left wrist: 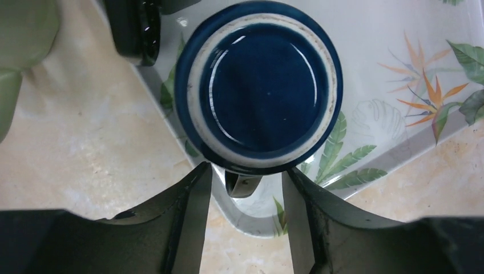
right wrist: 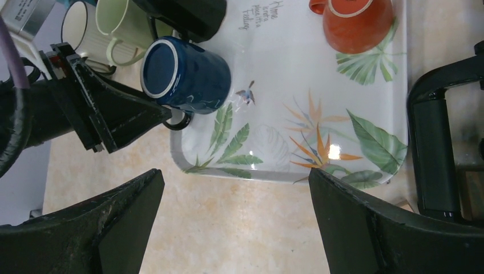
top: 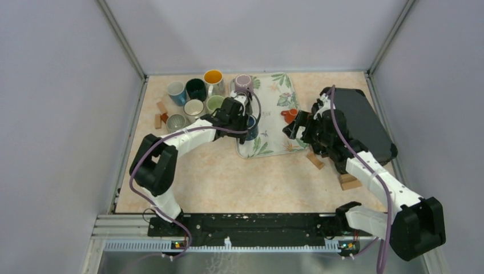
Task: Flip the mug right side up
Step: Turn over the cup on the tray.
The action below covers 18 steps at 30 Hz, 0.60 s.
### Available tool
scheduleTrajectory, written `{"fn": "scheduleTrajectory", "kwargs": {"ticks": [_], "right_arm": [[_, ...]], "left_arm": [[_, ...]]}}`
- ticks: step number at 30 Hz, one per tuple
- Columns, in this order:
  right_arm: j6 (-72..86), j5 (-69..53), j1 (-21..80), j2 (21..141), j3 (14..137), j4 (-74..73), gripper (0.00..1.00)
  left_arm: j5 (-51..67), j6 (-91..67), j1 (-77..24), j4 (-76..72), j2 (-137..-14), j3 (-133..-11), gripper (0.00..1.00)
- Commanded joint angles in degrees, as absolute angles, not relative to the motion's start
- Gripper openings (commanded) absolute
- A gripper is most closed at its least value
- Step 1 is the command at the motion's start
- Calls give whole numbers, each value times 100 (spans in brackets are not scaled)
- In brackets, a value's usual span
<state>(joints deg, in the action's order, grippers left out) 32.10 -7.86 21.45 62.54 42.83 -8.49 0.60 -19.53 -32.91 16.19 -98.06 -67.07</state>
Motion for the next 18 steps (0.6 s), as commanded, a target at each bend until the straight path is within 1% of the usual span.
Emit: {"fn": "scheduleTrajectory", "kwargs": {"ticks": [1, 6, 13, 18], "right_arm": [[3183, -659, 2097, 5997, 4252, -890, 99], [3214, -663, 2101, 5942, 4140, -854, 99], [3230, -712, 2101, 5929, 4057, -822, 99], [3235, -728, 2101, 5931, 3998, -783, 99]], "left_arm": [[51, -1727, -3430, 1364, -10067, -7073, 52], [-230, -1648, -3539, 1473, -10347, -7292, 45], [-583, -1609, -3638, 1581, -10621, -7528, 41], [-670, -1595, -3642, 1575, -10795, -7675, 36]]}}
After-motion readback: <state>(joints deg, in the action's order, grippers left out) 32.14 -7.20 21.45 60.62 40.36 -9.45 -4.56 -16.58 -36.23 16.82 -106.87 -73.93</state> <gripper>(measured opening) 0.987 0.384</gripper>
